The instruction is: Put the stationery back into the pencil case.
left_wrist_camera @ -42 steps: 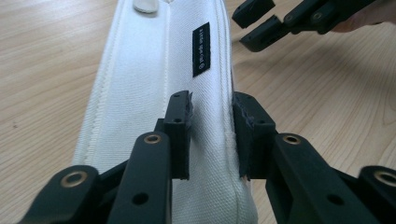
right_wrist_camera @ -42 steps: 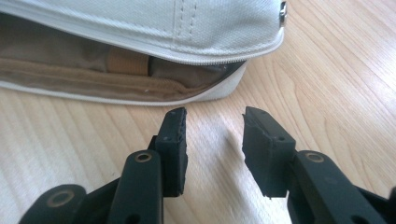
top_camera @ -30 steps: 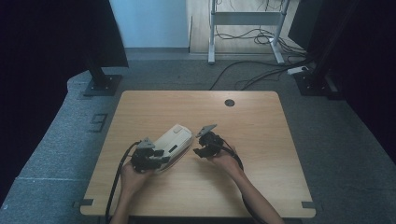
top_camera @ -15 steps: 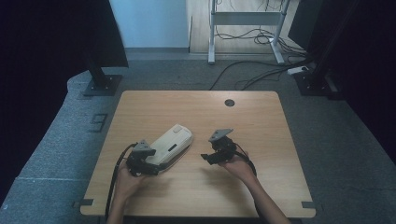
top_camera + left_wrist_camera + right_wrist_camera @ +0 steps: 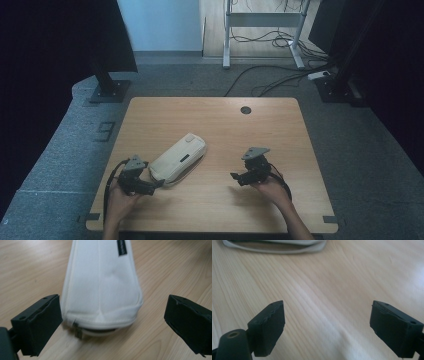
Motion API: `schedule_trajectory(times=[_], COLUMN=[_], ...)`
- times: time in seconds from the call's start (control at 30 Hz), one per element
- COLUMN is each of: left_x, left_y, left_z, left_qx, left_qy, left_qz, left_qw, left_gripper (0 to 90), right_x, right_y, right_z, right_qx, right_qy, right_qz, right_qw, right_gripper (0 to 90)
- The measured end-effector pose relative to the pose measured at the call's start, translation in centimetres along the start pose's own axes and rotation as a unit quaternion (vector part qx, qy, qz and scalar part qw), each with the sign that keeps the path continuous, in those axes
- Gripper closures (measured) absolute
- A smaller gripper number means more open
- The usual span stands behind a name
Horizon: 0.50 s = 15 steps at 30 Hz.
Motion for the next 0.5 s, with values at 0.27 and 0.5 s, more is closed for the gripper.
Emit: schedule_trajectory(times=[0.27,0.5], left_x=[0.4,2.1], left_y=[4.2,6.4], left_z=[1.7,2.4], left_qx=[-0.029,-0.03], left_qy=[-0.026,-0.047], left_qz=[0.014,0.06], left_qw=[0.9992,0.9966], left_gripper=[0.0,0.0], right_x=[0.4,1.3], right_y=[3.9,6.7], right_z=[-1.7,-2.5], right_qx=[0.038,0.068], right_qy=[0.025,0.027], right_qz=[0.01,0.01], right_qw=[0.9989,0.9972], right_gripper=[3.8,0.4])
Point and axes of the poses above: each handheld gripper's, and its own axes: x roughly forward along the jaws, y roughly out of its underside, z roughly to its left, the point moved 9 cm from there along x, roughly forward along the jaws, and after that the axes turned 12 degrees about z, right-handed, at the moved point
